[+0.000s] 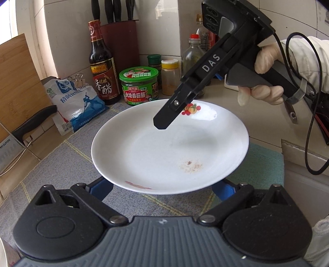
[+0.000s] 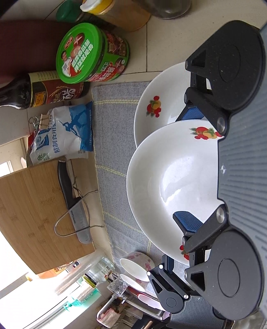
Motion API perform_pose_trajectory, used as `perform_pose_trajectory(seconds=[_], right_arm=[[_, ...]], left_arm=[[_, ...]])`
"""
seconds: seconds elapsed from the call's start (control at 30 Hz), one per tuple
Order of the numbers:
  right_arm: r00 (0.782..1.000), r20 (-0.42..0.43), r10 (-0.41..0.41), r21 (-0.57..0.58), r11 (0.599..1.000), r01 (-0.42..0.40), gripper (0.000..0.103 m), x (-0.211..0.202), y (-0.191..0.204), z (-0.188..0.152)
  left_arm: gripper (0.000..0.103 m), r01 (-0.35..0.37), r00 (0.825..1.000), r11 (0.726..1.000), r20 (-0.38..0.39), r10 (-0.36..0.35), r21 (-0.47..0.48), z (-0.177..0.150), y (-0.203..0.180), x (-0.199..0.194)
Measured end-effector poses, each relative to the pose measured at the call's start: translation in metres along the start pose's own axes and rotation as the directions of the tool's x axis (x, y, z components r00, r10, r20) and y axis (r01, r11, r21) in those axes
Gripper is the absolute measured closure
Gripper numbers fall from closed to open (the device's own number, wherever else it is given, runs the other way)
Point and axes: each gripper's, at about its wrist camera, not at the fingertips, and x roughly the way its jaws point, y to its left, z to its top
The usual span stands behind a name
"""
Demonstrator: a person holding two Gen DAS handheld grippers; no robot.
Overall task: Organize plates and bowls
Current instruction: 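Lower the held plate onto the plate stack and open the right tool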
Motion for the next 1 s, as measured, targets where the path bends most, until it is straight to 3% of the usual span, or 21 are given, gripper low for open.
perform_pose_trajectory(seconds=[1.0], right_arm=[[0.997, 0.017, -0.081, 0.120, 0.990, 0.079, 0.011, -0.018, -0.032, -0.025]], left_arm=[[0.003, 0.066, 0.998, 0.994, -0.023, -0.064, 0.089, 0.010, -0.003, 0.033]])
